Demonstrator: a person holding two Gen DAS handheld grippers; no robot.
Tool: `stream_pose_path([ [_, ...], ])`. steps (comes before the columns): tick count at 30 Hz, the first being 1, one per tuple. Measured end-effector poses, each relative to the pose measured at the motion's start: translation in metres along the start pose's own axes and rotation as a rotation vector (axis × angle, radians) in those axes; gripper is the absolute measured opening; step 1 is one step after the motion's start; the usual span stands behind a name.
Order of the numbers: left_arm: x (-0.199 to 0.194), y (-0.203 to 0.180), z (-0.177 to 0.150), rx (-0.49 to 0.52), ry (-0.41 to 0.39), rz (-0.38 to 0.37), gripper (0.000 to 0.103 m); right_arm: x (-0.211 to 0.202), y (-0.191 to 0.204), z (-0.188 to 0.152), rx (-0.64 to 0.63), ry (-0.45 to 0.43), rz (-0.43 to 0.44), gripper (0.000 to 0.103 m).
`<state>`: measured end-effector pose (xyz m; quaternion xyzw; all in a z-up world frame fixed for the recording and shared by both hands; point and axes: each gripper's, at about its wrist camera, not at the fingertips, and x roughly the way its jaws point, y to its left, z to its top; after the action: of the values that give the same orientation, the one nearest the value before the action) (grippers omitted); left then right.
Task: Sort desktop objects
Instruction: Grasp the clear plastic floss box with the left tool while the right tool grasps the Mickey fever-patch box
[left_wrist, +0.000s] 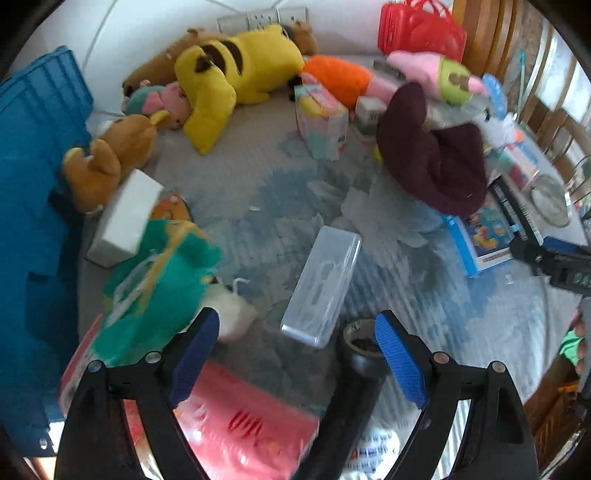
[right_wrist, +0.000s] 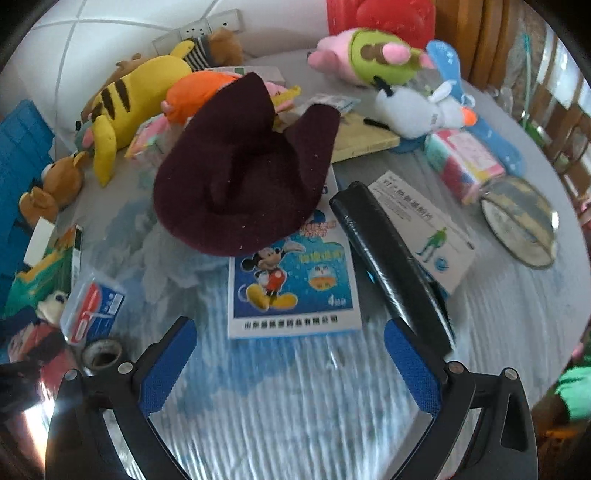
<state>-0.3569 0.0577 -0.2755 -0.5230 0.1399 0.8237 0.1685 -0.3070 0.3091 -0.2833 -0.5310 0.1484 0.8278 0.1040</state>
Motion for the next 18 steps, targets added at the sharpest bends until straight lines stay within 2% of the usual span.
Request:
stream_pose_path([
  [8, 0.029, -0.009, 0.011, 0.025, 0.035, 0.036, 0.087, 0.032, 0.000, 0.008, -0.034, 0.032, -0.030, 0.103],
  [15, 0.053, -0.014, 0.025, 0.044, 0.062, 0.030, 0.087, 0.053, 0.007, 0.017, -0.073, 0.048, -0.049, 0.103],
  [18, 0.066, -0.012, 0.028, 0.028, 0.097, 0.016, 0.087, 0.061, 0.010, 0.020, -0.082, 0.049, -0.056, 0.103],
])
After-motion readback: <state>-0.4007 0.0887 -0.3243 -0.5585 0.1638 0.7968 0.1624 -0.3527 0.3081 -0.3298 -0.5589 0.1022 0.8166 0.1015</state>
